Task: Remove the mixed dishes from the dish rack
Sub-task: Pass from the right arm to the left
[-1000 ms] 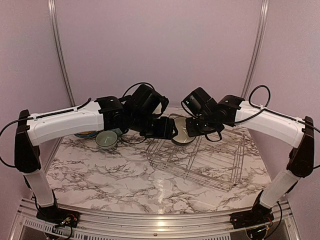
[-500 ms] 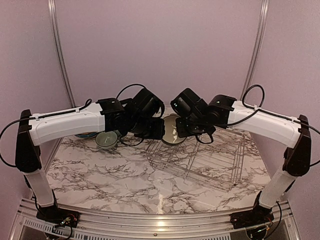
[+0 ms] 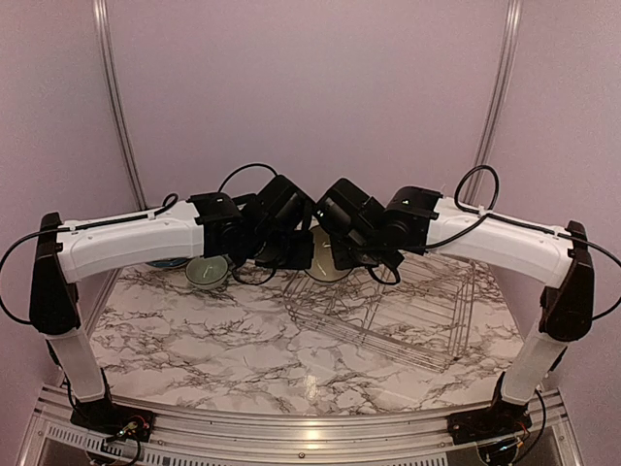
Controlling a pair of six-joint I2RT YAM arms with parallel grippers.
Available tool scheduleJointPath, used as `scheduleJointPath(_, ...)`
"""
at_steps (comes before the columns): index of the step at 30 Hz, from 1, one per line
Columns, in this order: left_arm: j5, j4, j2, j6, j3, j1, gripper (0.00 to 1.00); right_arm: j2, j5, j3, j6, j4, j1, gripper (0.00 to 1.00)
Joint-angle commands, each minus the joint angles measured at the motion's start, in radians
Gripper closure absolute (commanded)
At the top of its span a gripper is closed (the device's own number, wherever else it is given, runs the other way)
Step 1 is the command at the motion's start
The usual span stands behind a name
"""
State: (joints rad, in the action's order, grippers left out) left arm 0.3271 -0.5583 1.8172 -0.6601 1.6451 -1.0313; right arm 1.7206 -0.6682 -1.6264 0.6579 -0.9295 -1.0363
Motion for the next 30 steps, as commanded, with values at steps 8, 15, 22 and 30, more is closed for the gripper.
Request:
scheduleJointPath(8,0.135,-0.017,-0.042,0.010,-0.058,0.002,1.00,-0.015,-0.021,-0.052,0.038,0.121,-0.050,0.97)
scheduleJointPath(15,0.225,-0.017,-0.062,-0.047,-0.081,0.002,1.00,-0.005,-0.022,-0.049,0.029,0.180,-0.050,0.92)
scheduleJointPath(22,0.265,-0.039,-0.040,-0.085,-0.067,0.002,1.00,0.016,-0.012,-0.058,0.014,0.214,-0.050,0.64)
scheduleJointPath(30,0.278,0.015,-0.075,-0.068,-0.117,0.006,1.00,-0.037,0.057,-0.056,-0.022,0.250,-0.050,0.36)
